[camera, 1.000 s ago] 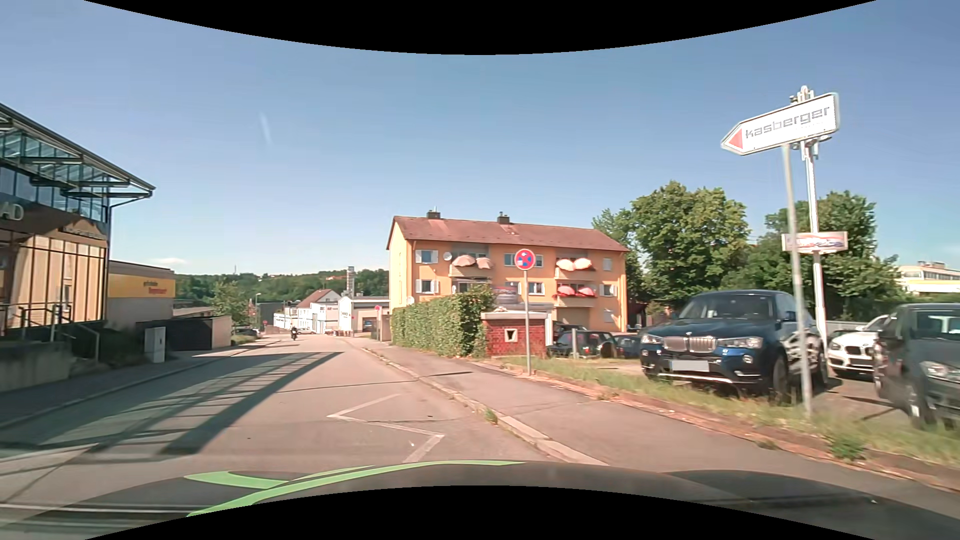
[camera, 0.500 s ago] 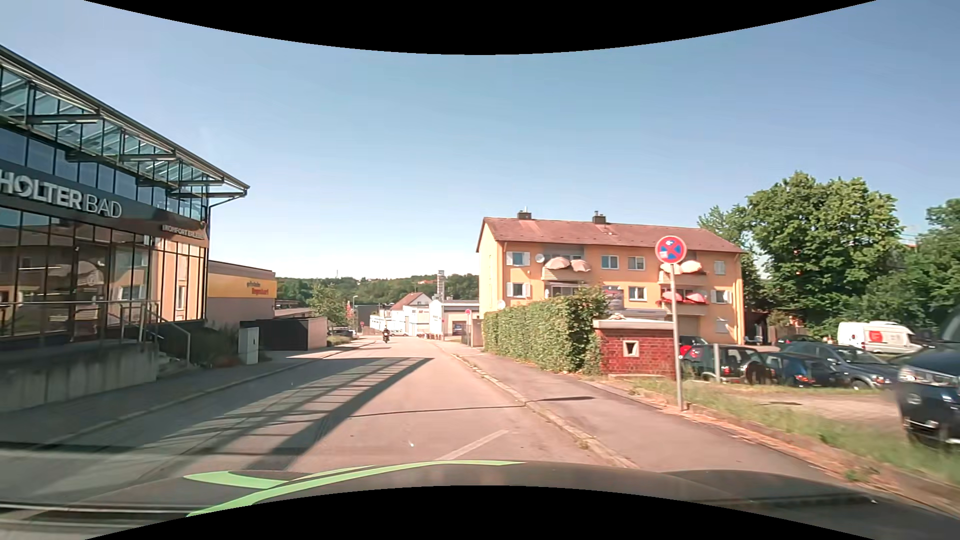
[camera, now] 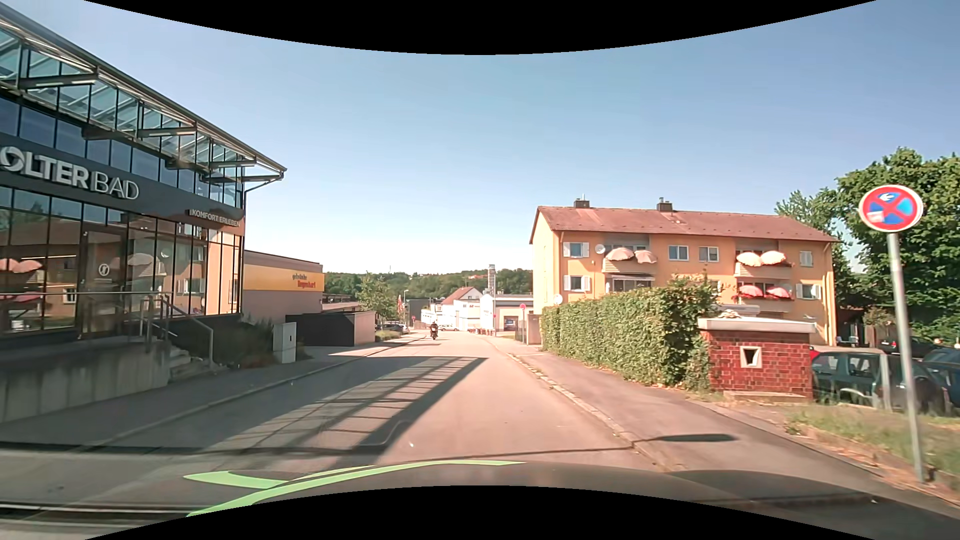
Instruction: Follow the waypoints while adhering to traffic rules and regulations
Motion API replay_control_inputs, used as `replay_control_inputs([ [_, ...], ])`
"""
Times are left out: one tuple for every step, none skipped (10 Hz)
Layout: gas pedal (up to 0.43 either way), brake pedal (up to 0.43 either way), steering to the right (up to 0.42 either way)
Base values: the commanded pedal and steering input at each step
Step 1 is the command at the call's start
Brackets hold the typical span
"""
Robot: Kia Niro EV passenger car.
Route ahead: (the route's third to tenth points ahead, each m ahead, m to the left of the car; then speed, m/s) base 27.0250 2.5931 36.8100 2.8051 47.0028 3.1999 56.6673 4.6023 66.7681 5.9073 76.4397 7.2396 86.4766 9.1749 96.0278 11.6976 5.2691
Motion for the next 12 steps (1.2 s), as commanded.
replay_control_inputs([
  [0.157, 0.000, -0.060],
  [0.169, 0.000, -0.042],
  [0.177, 0.000, -0.027],
  [0.177, 0.000, -0.011],
  [0.177, 0.000, -0.001],
  [0.189, 0.000, 0.005],
  [0.189, 0.000, 0.005],
  [0.189, 0.000, 0.006],
  [0.189, 0.000, 0.006],
  [0.189, 0.000, 0.006],
  [0.189, 0.000, 0.006],
  [0.189, 0.000, 0.006],
])
